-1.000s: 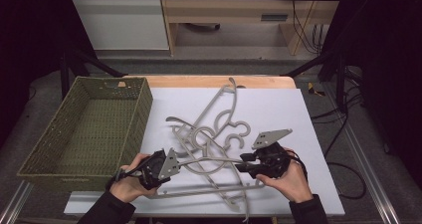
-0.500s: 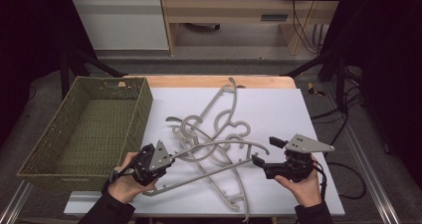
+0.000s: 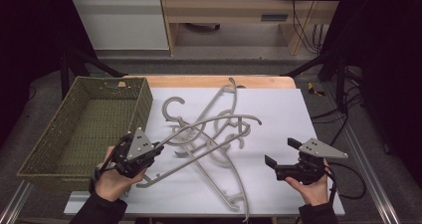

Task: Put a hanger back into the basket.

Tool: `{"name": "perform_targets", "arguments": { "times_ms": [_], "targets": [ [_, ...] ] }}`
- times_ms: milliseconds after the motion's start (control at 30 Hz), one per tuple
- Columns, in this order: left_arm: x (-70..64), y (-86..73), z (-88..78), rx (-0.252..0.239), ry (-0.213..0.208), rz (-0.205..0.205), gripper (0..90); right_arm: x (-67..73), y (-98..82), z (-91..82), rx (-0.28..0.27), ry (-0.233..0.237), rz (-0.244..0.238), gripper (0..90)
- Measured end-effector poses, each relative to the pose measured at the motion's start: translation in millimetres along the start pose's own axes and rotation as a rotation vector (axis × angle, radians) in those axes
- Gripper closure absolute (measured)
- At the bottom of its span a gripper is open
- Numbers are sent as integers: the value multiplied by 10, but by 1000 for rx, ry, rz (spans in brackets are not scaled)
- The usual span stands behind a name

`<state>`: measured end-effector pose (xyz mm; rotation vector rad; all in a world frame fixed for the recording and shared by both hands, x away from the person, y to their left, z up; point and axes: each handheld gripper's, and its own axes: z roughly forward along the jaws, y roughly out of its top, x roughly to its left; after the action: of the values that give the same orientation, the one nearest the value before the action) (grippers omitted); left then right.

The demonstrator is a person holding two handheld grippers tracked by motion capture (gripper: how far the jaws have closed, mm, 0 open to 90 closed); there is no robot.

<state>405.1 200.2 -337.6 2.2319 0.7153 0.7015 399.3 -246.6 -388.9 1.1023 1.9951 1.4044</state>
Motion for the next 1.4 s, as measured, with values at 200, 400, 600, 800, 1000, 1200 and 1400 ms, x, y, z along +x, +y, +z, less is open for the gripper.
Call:
{"name": "perform_targets", "arguments": {
  "times_ms": [200,400,600,800,1000,1200,1400],
  "targets": [
    [155,52,-170,-46,19,-43,824,-49,-29,-5,3,-13,16,21],
    [334,144,-314,-69,54,-51,824,-44,-33,3,2,-16,13,18],
    [600,182,-389,-80,56,-85,824,-37,-40,16,2,-14,10,17],
    [847,177,-412,-65,81,-105,824,-31,-45,32,5,-16,17,15],
    [1089,165,-455,-27,122,-107,824,-29,-46,33,8,-14,16,15],
    [1299,75,-498,-14,152,-124,824,-28,-46,40,9,-14,17,16],
    [1422,-55,-530,-4,181,-137,824,-28,-51,51,17,-14,18,17]
  ]
}}
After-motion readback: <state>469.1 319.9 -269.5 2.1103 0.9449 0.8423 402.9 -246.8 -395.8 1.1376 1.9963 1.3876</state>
